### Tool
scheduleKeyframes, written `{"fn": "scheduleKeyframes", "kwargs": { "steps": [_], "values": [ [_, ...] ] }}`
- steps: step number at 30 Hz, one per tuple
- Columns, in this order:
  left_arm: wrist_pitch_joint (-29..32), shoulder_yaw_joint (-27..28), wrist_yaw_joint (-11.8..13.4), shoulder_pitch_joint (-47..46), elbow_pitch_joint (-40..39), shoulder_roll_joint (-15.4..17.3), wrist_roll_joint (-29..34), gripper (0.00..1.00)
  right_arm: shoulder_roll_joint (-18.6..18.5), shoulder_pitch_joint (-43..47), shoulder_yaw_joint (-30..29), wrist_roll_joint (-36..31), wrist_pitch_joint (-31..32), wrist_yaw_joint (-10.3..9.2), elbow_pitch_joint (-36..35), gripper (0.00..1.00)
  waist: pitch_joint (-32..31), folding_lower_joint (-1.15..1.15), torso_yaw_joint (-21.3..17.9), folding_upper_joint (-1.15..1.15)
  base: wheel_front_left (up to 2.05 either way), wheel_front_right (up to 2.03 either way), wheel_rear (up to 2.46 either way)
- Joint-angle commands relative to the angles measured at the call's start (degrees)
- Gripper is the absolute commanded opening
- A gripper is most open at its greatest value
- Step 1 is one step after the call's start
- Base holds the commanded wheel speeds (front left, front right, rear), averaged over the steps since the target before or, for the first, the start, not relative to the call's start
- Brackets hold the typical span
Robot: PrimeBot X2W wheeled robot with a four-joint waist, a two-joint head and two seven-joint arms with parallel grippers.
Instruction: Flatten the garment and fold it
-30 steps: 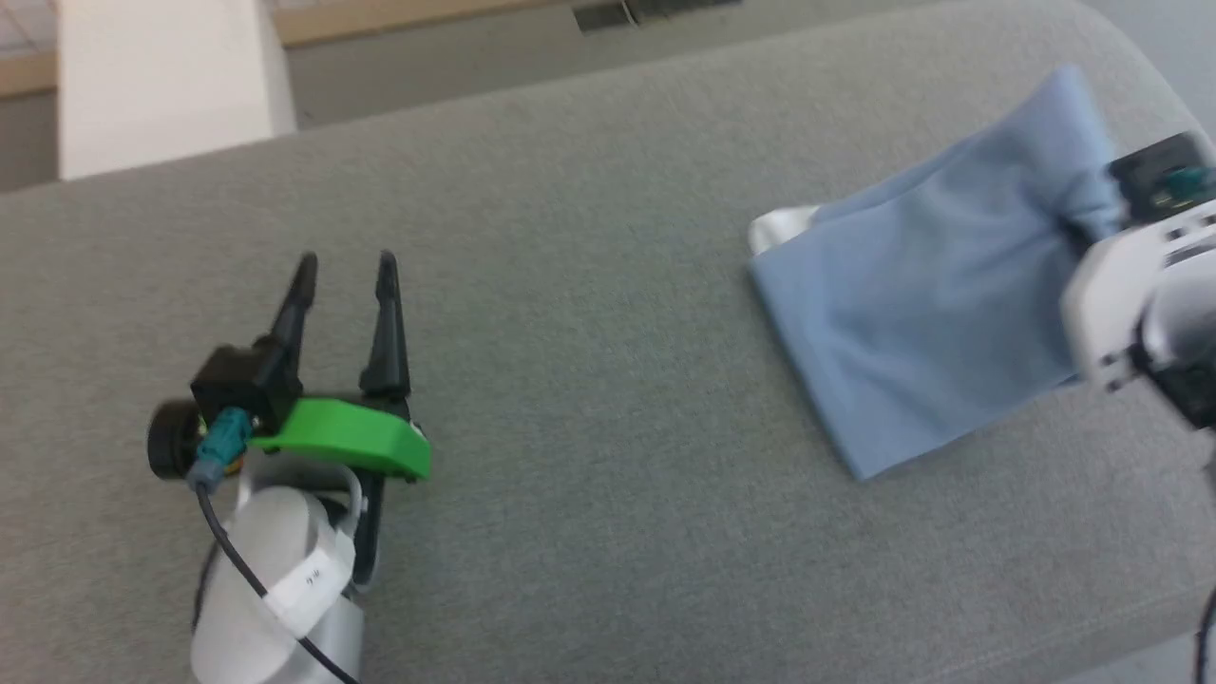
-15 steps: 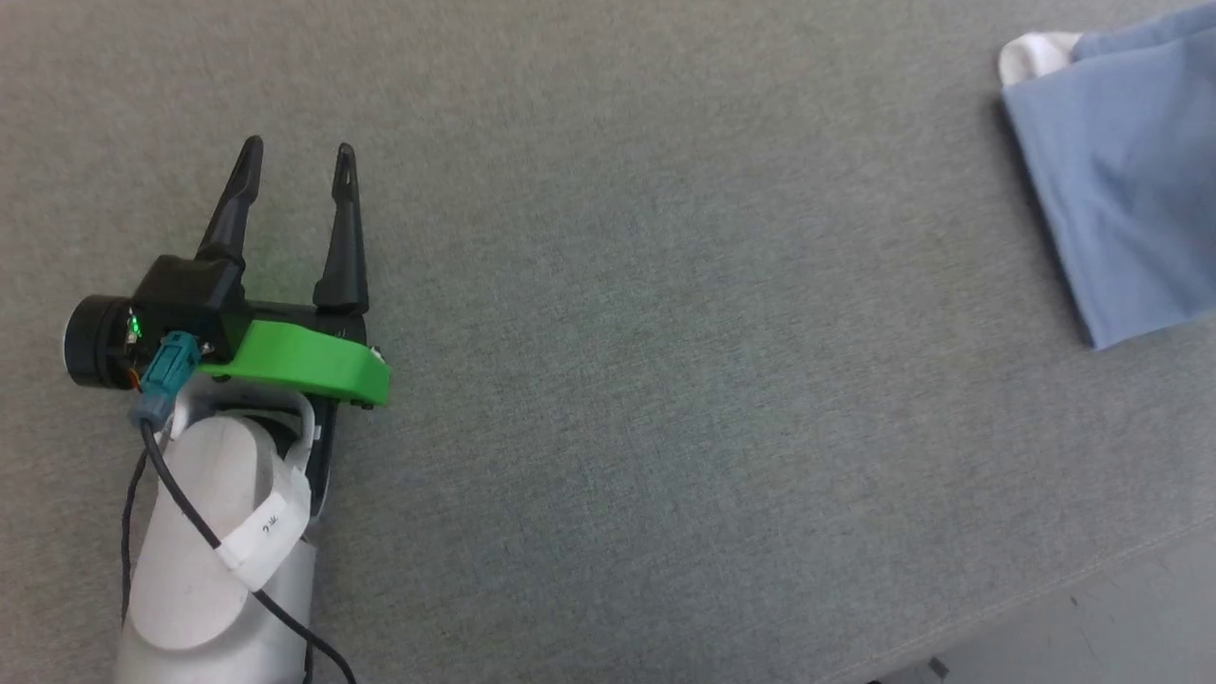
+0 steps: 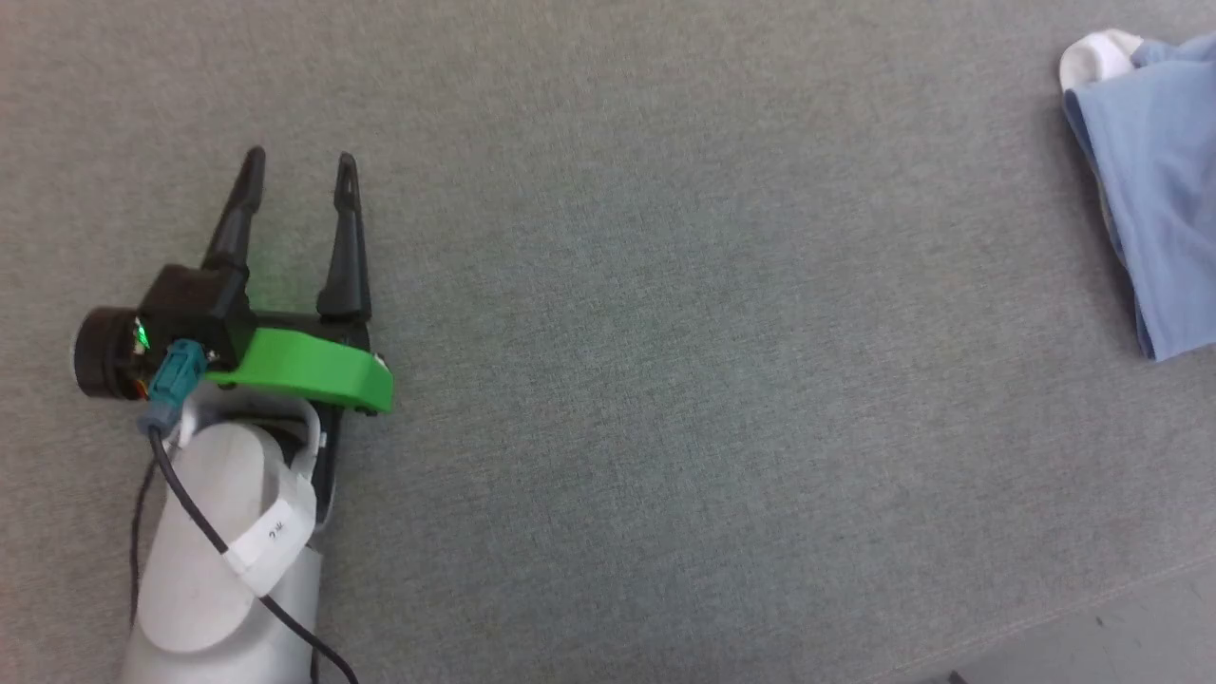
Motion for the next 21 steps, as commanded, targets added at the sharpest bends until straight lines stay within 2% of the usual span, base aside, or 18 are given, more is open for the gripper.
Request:
{"fn": "scheduleKeyframes", "kwargs": {
  "steps": [1,7,12,16,21],
  "values": [
    [-0.8,-0.2,0.2,0.9,0.9,-0.4,-1.2,1.00,0.0,-0.2,-0.2,-0.4,-1.6,-0.11,0.5,1.00,-3.6,-0.01,0.8,0.00,0.00,0.00,0.00],
    [-2.5,-0.4,0.2,3.5,4.9,-2.5,-3.2,1.00,-0.1,2.9,0.0,3.8,-7.7,-0.11,1.5,1.00,-11.6,-0.01,3.1,0.00,0.00,0.00,0.00],
    [-3.0,-0.4,0.2,6.5,6.3,-4.1,-5.6,1.00,0.5,7.7,1.4,10.0,-12.0,-0.11,-1.0,1.00,-17.1,-0.01,5.2,0.00,0.00,0.00,0.00],
    [-3.2,-0.3,-0.1,8.3,7.1,-4.6,-6.7,1.00,2.4,13.0,4.1,15.4,-14.2,-0.11,-6.3,1.00,-20.2,-0.01,7.0,0.00,0.00,0.00,0.00],
    [-3.2,0.3,0.0,10.1,6.6,-5.1,-7.3,1.00,4.9,20.7,7.5,20.2,-14.8,-0.11,-16.8,1.00,-23.1,-0.01,9.3,0.00,0.00,0.00,0.00]
  ]
}}
